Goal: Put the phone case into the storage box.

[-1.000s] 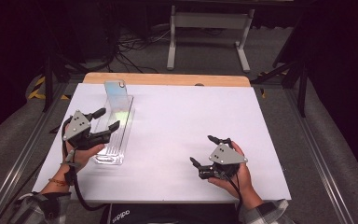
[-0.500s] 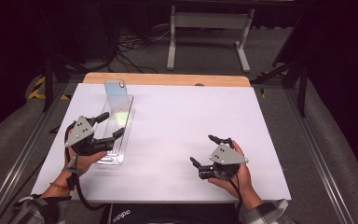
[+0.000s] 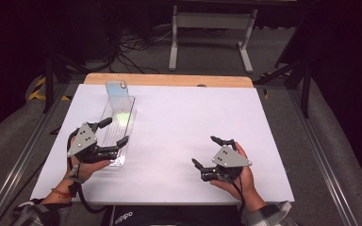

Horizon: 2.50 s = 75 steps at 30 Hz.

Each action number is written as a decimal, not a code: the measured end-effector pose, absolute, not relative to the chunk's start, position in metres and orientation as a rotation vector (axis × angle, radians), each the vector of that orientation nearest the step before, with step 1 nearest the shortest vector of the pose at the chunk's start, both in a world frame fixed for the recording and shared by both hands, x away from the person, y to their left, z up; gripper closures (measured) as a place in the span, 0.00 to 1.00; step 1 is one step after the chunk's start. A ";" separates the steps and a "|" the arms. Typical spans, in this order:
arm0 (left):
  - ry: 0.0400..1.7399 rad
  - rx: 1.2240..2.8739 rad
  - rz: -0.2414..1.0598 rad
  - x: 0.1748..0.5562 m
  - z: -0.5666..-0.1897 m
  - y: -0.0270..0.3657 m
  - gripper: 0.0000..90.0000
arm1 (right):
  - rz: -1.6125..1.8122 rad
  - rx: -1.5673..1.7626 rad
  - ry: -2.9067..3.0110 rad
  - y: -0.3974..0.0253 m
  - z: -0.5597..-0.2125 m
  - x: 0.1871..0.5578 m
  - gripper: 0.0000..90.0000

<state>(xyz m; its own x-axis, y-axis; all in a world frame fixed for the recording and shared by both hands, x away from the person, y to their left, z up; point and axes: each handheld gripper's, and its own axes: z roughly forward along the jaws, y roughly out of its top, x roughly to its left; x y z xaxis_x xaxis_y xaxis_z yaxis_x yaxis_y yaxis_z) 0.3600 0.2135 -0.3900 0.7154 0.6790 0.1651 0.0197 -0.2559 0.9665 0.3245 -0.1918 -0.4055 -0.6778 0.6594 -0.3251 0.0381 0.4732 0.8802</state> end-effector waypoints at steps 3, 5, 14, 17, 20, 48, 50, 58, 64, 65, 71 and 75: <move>0.551 1.734 0.691 0.357 -0.391 0.211 0.17 | 1.215 0.574 2.061 -0.192 -0.406 0.324 0.10; 0.542 1.740 0.692 0.354 -0.392 0.209 0.15 | 1.216 0.574 2.062 -0.191 -0.406 0.324 0.10; 0.537 1.756 0.676 0.347 -0.397 0.205 0.09 | 1.224 0.562 2.057 -0.190 -0.407 0.323 0.09; 0.533 1.752 0.673 0.346 -0.398 0.205 0.09 | 1.226 0.564 2.059 -0.189 -0.407 0.323 0.09; 0.526 1.756 0.656 0.344 -0.399 0.204 0.08 | 1.217 0.559 2.055 -0.188 -0.407 0.323 0.09; 0.507 1.811 0.623 0.324 -0.419 0.186 0.04 | 1.250 0.560 2.069 -0.191 -0.412 0.318 0.07; 0.516 1.811 0.610 0.323 -0.421 0.185 0.04 | 1.254 0.557 2.072 -0.192 -0.413 0.318 0.07; 0.533 1.850 0.586 0.317 -0.432 0.183 0.04 | 1.242 0.548 2.083 -0.195 -0.416 0.314 0.06; 0.525 1.855 0.594 0.318 -0.434 0.181 0.04 | 1.248 0.537 2.083 -0.192 -0.416 0.314 0.06; 0.528 1.858 0.589 0.318 -0.434 0.181 0.04 | 1.246 0.532 2.089 -0.192 -0.416 0.313 0.06; 0.503 1.857 0.597 0.317 -0.432 0.182 0.04 | 1.248 0.538 2.085 -0.192 -0.416 0.313 0.06; 0.514 1.841 0.589 0.317 -0.431 0.185 0.04 | 1.240 0.536 2.087 -0.190 -0.416 0.313 0.06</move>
<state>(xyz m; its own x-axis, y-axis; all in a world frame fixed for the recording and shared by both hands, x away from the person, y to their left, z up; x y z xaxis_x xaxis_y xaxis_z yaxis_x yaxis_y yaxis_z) 0.3171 0.1850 -0.4311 0.7838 0.6026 0.1502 0.0669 -0.3223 0.9443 0.3128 -0.1903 -0.4155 -0.7093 0.6288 -0.3186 0.0206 0.4703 0.8822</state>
